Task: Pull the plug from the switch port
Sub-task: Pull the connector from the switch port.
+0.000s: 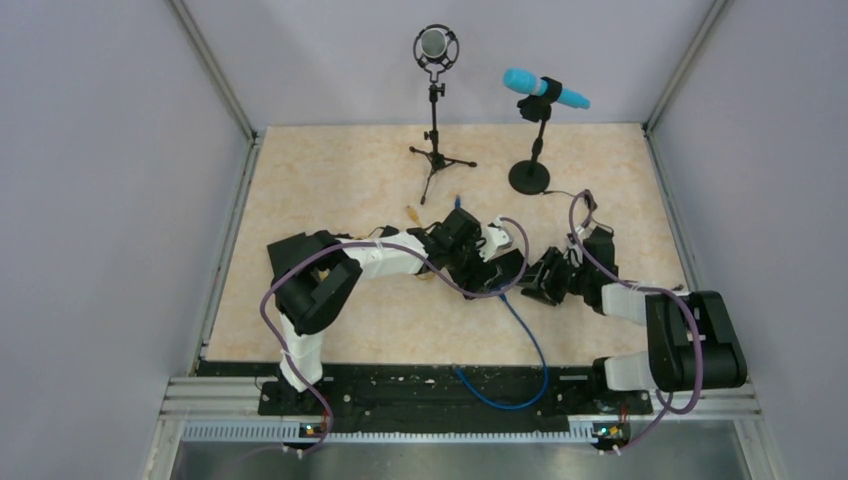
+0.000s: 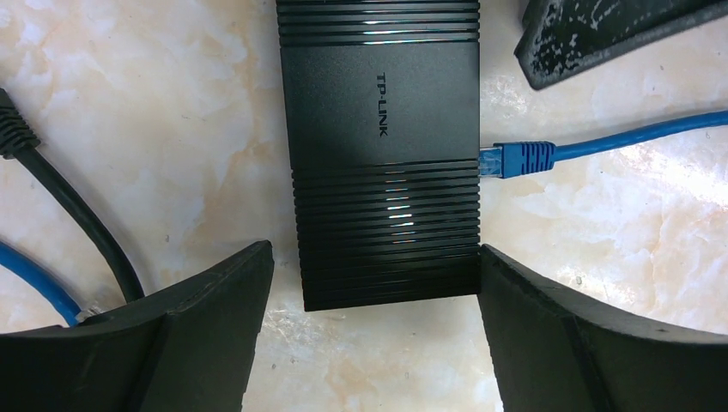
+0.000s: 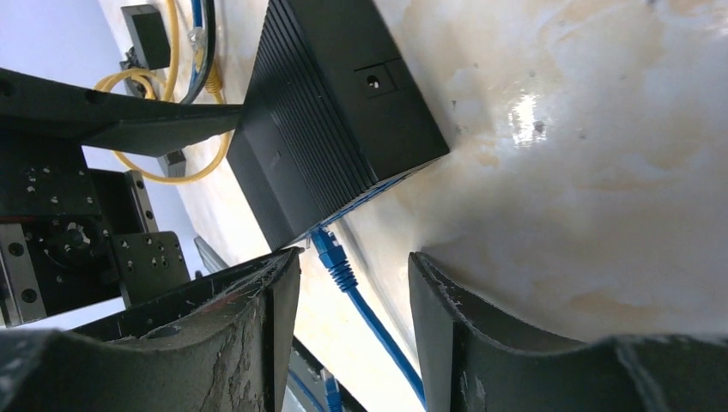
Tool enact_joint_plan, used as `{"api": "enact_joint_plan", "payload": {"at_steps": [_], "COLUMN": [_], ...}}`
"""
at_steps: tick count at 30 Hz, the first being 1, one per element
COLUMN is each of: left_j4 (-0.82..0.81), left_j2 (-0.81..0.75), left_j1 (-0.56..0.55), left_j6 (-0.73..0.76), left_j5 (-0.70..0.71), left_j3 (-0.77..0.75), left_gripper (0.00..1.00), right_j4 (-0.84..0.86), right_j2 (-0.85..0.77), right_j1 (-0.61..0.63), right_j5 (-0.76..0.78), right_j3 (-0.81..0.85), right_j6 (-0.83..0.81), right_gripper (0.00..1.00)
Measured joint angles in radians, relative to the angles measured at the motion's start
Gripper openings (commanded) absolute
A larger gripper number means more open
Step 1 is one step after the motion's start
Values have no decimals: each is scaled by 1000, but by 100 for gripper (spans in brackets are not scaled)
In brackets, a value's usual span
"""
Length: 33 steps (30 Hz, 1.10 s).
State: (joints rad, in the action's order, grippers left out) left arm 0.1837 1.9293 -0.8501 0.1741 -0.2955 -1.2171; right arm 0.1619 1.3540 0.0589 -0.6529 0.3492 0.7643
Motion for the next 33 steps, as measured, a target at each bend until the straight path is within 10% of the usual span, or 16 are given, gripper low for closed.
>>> {"api": "enact_joint_plan", "payload": {"at_steps": [33], "left_j4": [-9], "left_j2": [0], "left_j1": [-2], "left_j6": [-4], "left_j5": [5], "left_j3": [6], "left_gripper": [81], "right_j4": [437], "right_j2": [269], "right_j1": [97], "right_j5": [-129], "right_j3": [-47], "right_j6": [187], "right_gripper": [31]}}
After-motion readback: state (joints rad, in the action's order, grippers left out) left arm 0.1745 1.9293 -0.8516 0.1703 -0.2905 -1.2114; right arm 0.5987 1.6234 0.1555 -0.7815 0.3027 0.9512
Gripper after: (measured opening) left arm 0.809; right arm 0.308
